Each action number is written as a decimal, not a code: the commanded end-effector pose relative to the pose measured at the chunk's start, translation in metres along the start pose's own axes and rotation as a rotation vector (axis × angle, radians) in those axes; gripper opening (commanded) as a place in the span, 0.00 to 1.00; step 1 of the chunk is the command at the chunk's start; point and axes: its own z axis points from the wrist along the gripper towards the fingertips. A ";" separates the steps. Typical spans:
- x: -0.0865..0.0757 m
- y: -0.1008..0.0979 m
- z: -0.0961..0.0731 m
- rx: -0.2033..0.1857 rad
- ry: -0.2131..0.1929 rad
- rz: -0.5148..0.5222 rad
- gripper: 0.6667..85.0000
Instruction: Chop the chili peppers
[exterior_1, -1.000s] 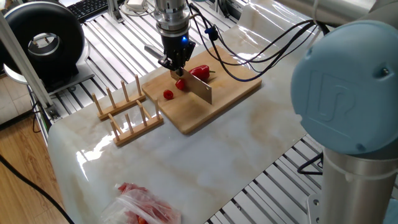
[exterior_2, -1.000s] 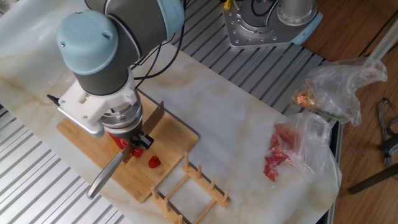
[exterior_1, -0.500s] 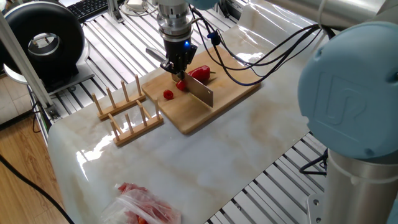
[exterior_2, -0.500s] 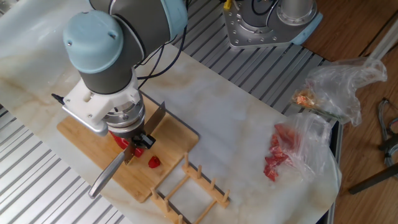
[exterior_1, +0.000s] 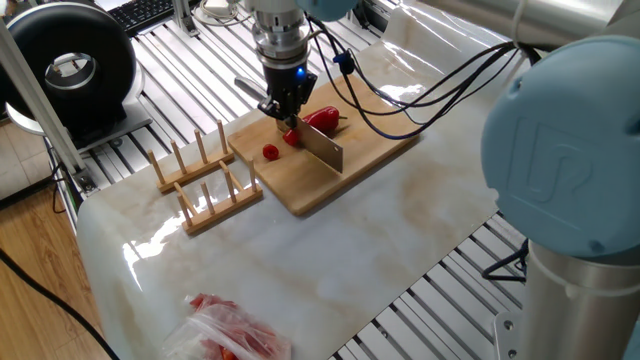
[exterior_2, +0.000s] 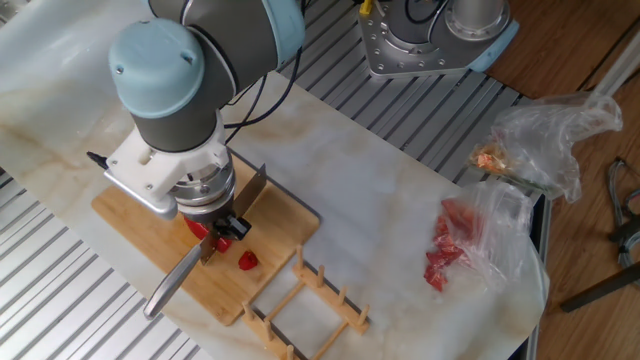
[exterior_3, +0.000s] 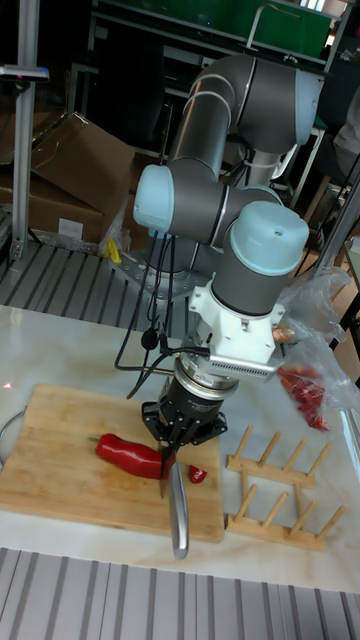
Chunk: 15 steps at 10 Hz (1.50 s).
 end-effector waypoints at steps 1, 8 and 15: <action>-0.008 0.011 -0.006 -0.033 -0.004 0.015 0.01; -0.022 0.014 0.009 -0.031 -0.027 0.020 0.01; -0.025 0.015 0.000 -0.032 -0.024 0.018 0.01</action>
